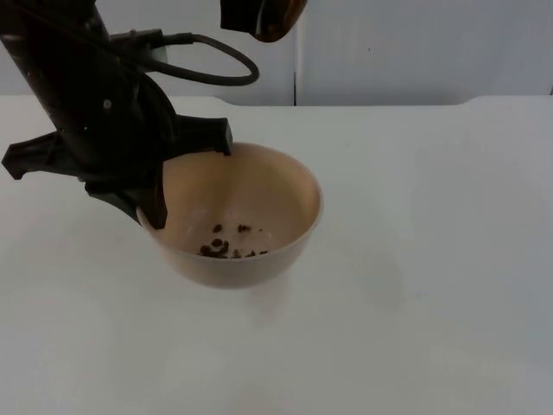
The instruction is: Pick up the bowl with the left hand and pour the coffee beans from the cup into the bowl with the right hand.
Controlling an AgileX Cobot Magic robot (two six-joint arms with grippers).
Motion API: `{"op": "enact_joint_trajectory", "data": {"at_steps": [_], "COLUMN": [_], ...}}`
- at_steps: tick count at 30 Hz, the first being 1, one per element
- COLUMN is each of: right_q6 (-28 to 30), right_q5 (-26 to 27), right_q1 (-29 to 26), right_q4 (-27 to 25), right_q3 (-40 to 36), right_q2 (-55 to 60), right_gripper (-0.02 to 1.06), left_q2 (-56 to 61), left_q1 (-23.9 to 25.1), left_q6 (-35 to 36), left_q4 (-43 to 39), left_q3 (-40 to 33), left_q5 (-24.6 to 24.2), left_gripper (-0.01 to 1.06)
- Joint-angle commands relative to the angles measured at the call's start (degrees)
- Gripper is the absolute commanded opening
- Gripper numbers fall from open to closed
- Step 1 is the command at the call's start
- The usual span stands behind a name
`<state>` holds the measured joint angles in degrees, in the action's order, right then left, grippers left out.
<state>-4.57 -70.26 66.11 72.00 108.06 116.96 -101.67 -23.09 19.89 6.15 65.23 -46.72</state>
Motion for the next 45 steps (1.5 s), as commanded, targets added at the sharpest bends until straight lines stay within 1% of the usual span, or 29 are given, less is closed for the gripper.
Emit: {"op": "enact_joint_trajectory", "data": {"at_steps": [1, 11, 16, 18, 19, 27, 31, 32, 36, 37, 40, 41, 43, 44, 45], "right_q6": [-0.92, -1.02, -1.02, -1.02, -1.02, 0.51, 0.51, 0.51, -0.42, -0.42, -0.42, -0.42, -0.42, -0.31, -0.31], "right_q5": [0.3, 0.3, 0.3, 0.3, 0.3, 0.3, 0.3, 0.3, 0.3, 0.3, 1.2, 1.2, 2.61, 4.16, 4.16], "right_q1": [0.43, 0.32, 0.32, 0.21, 0.24, 0.24, -1.04, -1.04, -4.25, -4.25, -7.47, -7.47, -9.3, -10.9, -10.9], "right_q4": [1.26, 1.34, -1.02, -4.15, -4.69, -5.64, -9.06, -9.06, -14.1, -14.1, -20.57, -20.57, -25.05, -28.45, -28.45], "right_q3": [-0.26, -0.26, -0.26, -0.26, -0.26, -0.26, -0.26, -0.26, -0.26, -0.26, -0.26, -0.26, -0.26, -0.26, -0.26], "right_q2": [-0.61, -0.61, -1.36, -2.59, -3.24, -4.62, -4.62, -4.62, -4.62, -4.62, -4.62, -4.62, -4.62, -4.75, -4.75], "right_gripper": [0.0, 0.0, 0.0, 0.0, 0.0, 0.0, 0.0, 0.0, 0.0, 0.0, 0.0, 0.0, 0.0, 0.0, 0.0], "left_q2": [0.54, 0.54, 0.54, 0.54, 0.54, 0.54, 0.54, 0.54, 0.54, 0.54, 0.54, 0.54, 0.54, 0.54, 0.54], "left_q1": [-0.28, -0.28, -0.28, -0.28, -0.28, -0.28, -0.28, -0.28, -0.28, -0.28, -0.28, -0.28, -0.28, -0.28, -0.28], "left_q6": [0.49, 0.49, 0.49, 0.49, 0.49, 0.49, 0.49, 0.49, 0.49, 0.49, 0.49, 0.49, 0.49, 0.49, 0.49], "left_q4": [0.71, 0.71, 0.71, 0.71, 0.71, 0.49, 0.23, 0.23, 0.23, 0.23, 0.23, 0.23, 0.23, 0.23, 0.23], "left_q3": [0.25, 0.25, 0.25, 0.25, 0.25, 0.25, 0.25, 0.25, 0.25, 0.25, 0.25, 0.25, 0.25, 0.25, 0.25], "left_q5": [0.19, 0.09, -0.27, -0.41, -0.54, -1.15, -1.54, -1.54, -1.54, -1.54, -1.54, -1.54, -1.43, -1.22, -1.22], "left_gripper": [0.0, 0.0, 0.0, 0.0, 0.0, 0.0, 0.0, 0.0, 0.0, 0.0, 0.0, 0.0, 0.0, 0.0, 0.0]}}
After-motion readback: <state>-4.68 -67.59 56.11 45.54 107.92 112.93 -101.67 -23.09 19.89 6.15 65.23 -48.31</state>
